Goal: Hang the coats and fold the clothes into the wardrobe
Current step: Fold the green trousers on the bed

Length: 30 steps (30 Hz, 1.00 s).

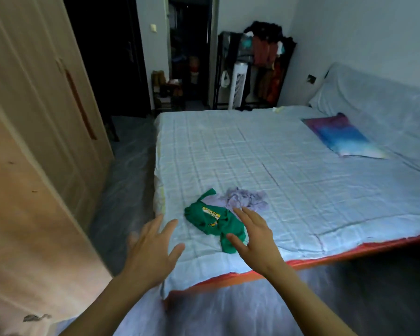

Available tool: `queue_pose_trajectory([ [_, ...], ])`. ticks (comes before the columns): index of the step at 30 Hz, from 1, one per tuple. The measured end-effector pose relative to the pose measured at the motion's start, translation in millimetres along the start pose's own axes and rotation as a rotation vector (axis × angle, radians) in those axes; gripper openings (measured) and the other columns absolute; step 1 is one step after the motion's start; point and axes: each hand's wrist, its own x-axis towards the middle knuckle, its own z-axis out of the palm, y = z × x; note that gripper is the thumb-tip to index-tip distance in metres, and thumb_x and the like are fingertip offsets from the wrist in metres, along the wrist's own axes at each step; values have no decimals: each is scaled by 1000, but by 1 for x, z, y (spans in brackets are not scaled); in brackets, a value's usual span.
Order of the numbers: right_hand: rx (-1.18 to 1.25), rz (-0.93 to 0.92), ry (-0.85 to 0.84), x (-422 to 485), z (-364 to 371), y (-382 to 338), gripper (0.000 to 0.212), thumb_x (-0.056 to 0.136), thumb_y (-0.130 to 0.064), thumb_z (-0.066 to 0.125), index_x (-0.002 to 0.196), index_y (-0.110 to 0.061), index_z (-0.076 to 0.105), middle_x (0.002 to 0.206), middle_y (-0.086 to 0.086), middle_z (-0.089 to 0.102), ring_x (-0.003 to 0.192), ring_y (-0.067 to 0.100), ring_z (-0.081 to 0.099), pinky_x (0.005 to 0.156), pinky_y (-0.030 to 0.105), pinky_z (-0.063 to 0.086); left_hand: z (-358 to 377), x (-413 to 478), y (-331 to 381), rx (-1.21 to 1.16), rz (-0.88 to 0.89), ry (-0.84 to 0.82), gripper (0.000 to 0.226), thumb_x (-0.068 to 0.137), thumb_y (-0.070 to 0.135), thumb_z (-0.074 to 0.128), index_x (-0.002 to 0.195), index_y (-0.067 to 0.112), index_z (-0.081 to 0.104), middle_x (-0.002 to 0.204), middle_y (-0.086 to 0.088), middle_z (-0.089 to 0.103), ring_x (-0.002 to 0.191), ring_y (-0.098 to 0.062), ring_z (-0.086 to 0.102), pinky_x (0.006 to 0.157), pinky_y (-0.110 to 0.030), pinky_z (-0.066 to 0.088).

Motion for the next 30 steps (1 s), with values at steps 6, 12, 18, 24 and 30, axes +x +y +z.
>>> queue_pose_trajectory([
  [6,59,2,-19,22,-15,77,63,91,-47,61,148,-26,40,154,1,38,143,22,31,116,34,23,31,33,76,61,-10,-40,66,95,62,40,152,38,21,164,2,11,150,-20,14,118,-51,17],
  [12,67,-7,-57,39,-27,134,64,90,-44,65,146,-23,43,151,3,43,139,24,38,113,37,28,68,47,126,111,-30,-160,64,96,60,40,153,39,18,165,4,9,150,-19,13,119,-52,14],
  [18,57,-35,-69,81,-28,153,62,86,-39,69,141,-17,50,140,9,53,130,30,48,105,41,37,72,86,110,174,-23,-226,64,96,60,39,153,38,20,165,3,9,150,-21,12,118,-56,14],
  [24,29,10,-103,130,1,155,63,87,-41,68,143,-21,47,145,7,49,136,28,42,110,44,36,91,153,80,120,9,-255,62,96,56,41,151,34,24,163,0,15,149,-21,13,117,-56,11],
  [30,-65,100,-198,189,45,146,63,91,-44,62,147,-23,41,153,4,40,142,23,33,115,39,29,119,229,41,36,62,-309,64,97,55,39,153,31,20,163,0,13,149,-21,13,118,-52,12],
])
